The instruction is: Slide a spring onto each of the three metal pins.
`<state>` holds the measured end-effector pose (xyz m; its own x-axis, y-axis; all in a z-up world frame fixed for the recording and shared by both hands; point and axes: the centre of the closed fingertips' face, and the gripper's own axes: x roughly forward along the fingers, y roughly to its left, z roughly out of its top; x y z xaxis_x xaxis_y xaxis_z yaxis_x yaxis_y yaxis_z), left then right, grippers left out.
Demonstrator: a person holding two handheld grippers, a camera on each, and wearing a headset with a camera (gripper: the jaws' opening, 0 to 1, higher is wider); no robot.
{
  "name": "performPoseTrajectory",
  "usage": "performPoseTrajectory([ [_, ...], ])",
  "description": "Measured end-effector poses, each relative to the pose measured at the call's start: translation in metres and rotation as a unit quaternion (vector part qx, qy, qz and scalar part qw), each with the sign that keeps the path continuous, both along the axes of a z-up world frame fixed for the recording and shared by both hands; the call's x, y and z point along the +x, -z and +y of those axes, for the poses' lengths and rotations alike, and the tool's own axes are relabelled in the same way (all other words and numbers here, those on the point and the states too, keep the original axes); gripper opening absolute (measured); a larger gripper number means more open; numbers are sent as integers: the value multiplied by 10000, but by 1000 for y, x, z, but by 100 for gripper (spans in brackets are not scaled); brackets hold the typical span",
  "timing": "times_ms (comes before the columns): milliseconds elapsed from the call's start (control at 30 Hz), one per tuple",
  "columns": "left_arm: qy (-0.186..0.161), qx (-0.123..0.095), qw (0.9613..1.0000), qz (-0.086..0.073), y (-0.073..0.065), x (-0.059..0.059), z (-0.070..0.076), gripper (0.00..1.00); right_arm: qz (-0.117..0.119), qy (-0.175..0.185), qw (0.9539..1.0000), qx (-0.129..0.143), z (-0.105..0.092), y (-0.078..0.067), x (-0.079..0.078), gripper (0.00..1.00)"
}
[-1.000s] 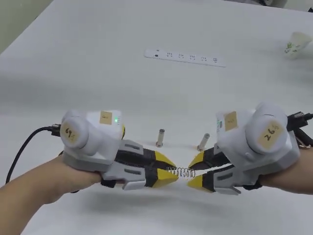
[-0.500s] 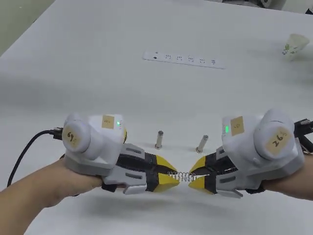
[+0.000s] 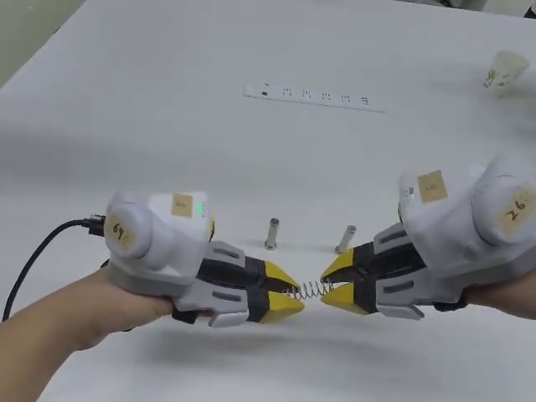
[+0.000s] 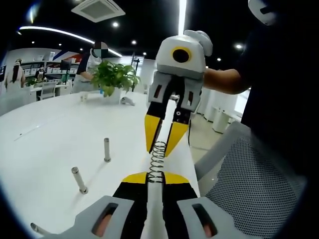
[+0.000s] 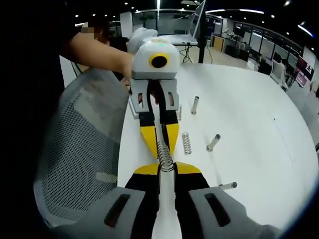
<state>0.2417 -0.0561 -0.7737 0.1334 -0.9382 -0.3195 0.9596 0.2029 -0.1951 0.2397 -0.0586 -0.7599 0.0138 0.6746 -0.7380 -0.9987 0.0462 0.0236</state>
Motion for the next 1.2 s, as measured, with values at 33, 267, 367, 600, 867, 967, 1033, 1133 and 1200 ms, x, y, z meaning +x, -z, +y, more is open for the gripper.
performPoseTrajectory([
  [33, -2, 0, 10000, -3, 0, 0, 0, 2, 0, -47, 10000, 63, 2, -2, -1, 8],
  [267, 26, 15, 10000, -26, 1, -1, -1, 2, 153, -82, 9985, 514, 17, -17, -4, 8],
  [367, 13, 64, 10000, -48, 3, 0, 0, 2, 114, -144, 9985, 509, 21, -14, -4, 8],
  [600, -31, 41, 10000, -66, 1, -1, 3, 2, 96, -97, 9965, 819, 32, -20, -5, 8],
  [867, -74, -8, 10000, -65, -3, -1, 5, 2, 192, 77, 9913, 1297, 41, -26, -4, 8],
  [967, -85, -88, 9999, -38, -6, -1, 5, 2, 302, 232, 9876, 1526, 44, -28, -4, 8],
  [1033, -98, 22, 9999, -103, -2, -1, 6, 2, 217, 187, 9883, 1501, 44, -26, -4, 8],
  [1133, -136, -2, 9999, -45, -1, -2, 8, 2, 201, 166, 9869, 1591, 45, -24, -4, 7],
  [1200, -162, -16, 9999, -9, -1, -2, 10, 2, 133, 100, 9854, 1697, 46, -25, -5, 7],
])
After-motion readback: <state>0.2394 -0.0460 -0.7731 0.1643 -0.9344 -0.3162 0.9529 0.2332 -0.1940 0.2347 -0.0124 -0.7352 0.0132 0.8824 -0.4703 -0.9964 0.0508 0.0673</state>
